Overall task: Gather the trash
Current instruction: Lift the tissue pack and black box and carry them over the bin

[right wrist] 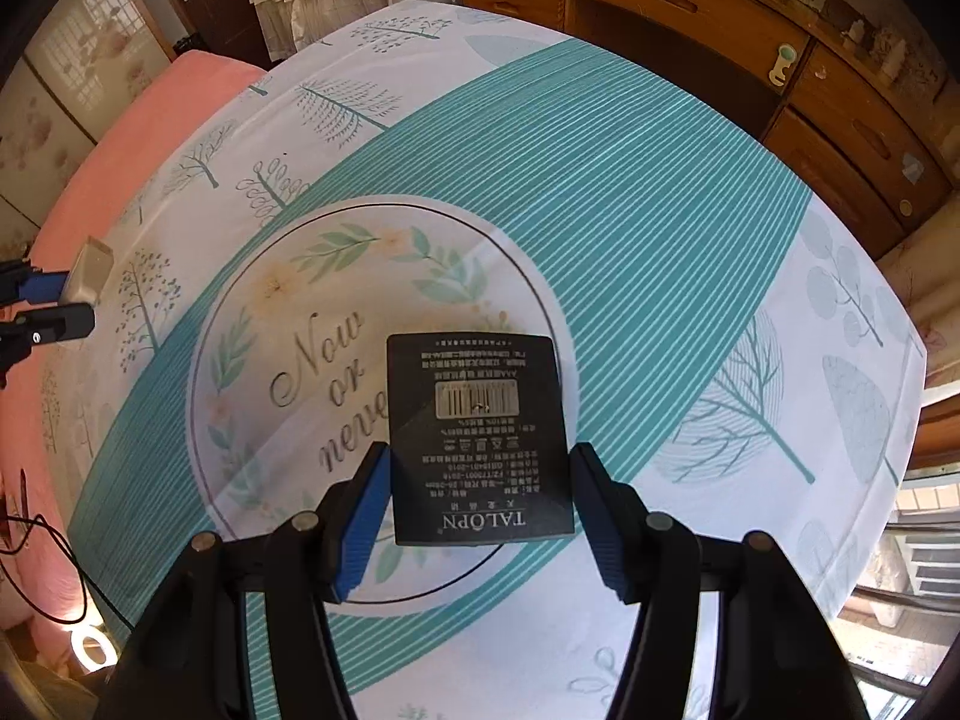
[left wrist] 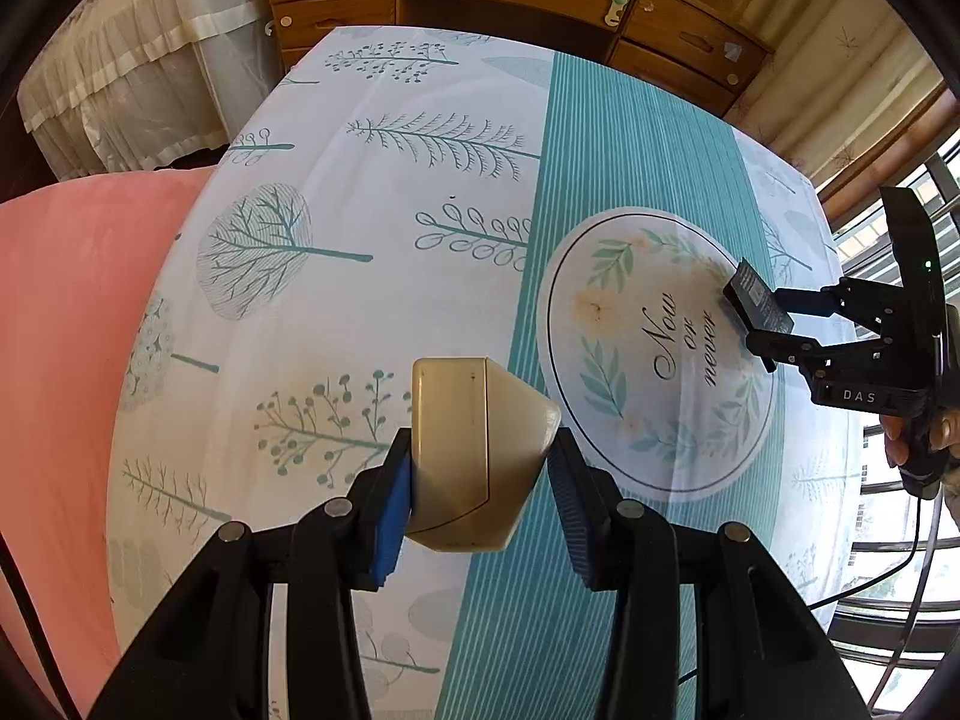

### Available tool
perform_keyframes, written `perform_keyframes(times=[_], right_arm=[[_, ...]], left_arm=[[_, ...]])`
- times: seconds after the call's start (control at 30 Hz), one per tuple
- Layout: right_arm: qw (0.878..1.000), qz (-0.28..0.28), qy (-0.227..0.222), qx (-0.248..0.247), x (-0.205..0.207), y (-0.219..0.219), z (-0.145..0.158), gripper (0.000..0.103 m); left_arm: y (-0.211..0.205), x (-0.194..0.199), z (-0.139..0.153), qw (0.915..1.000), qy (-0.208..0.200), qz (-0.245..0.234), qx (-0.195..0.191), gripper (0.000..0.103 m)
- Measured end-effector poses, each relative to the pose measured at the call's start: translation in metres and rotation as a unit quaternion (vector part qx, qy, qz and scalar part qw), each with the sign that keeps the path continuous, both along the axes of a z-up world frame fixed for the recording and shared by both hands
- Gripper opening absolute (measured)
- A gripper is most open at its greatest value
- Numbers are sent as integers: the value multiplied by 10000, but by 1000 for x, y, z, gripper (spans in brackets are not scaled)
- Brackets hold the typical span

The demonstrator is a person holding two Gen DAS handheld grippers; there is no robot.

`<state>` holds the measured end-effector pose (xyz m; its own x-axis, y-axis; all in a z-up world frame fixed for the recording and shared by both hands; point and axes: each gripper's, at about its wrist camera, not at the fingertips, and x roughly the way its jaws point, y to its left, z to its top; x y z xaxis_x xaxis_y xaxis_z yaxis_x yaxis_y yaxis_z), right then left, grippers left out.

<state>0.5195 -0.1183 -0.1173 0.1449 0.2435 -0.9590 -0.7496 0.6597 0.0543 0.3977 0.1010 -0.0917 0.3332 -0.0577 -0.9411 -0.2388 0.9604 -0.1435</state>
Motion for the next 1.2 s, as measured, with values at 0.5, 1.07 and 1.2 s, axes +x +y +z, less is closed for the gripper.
perform_keyframes(times=[0.5,1.07,1.2], right_arm=[[9894,-1102,395,861,-181,-17,50,60],[9574,-2525,629,1250,-457,4,34,60],[9482,-2821,912,1140,-485,1,3,60]], left_arm=[[-24,-142,25,9978,-250,-555,-267,42],[-29,-339,-5,9856,-76,-1511,-759,42],[-34,-360,-33,9848,103,-1527,-824,42]])
